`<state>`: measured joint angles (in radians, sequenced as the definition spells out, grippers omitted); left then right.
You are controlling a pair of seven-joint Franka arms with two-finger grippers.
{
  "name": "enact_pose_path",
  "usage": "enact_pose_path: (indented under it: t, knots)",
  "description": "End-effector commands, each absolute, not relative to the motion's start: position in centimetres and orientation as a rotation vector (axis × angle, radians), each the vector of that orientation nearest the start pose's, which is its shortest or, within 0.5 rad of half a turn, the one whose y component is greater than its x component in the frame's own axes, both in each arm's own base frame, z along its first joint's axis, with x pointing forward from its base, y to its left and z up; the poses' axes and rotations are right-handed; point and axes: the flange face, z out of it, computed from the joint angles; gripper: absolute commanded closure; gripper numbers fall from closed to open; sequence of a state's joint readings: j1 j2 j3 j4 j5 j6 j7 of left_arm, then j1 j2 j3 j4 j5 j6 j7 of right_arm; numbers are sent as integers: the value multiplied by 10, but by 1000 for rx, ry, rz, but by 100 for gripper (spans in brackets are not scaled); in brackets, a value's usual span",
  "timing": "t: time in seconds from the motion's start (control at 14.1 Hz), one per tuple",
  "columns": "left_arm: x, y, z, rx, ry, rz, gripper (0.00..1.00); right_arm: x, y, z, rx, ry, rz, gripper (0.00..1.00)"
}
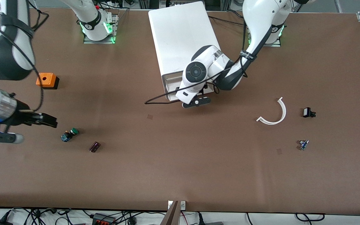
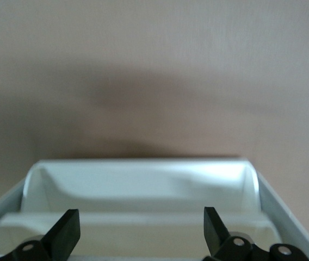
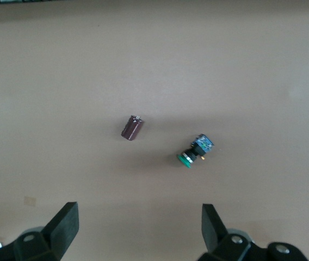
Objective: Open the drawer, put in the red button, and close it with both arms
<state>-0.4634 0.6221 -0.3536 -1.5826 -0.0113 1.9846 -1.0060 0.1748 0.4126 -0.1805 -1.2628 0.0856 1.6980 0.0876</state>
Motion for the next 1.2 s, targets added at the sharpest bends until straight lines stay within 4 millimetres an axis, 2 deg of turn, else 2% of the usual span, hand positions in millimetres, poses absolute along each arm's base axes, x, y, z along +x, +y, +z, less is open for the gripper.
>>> enact_pose_path:
  t: [0.0,0.07,0.35,0.49,0.64,0.85,0.92,0.99,1.13]
  knots:
    - [468,-465,286,-3031,-359,495,0,648,-2,547,-3095,97,-27,0]
    - [467,-466,287,-3029,-356,499,0,640,-16,551,-3090,90,-28,0]
    - [471,-465,290,-3036,-360,493,0,621,-25,556,-3129,25,-13,0]
    - [488,-451,294,-3045,-375,470,0,617,-27,555,-3143,-9,1,0]
    - [510,-428,311,-3053,-420,399,0,604,-26,556,-3145,-9,16,0]
    - [555,-370,343,-3020,-296,146,0,580,-25,551,-3137,-2,-27,0]
    - [572,-347,358,-3036,-268,117,0,573,-27,548,-3137,0,-30,0]
    - [589,-316,372,-3040,-224,117,0,567,-27,547,-3134,3,-37,0]
    - [606,-263,400,-3018,-121,172,0,561,-28,546,-3134,3,-56,0]
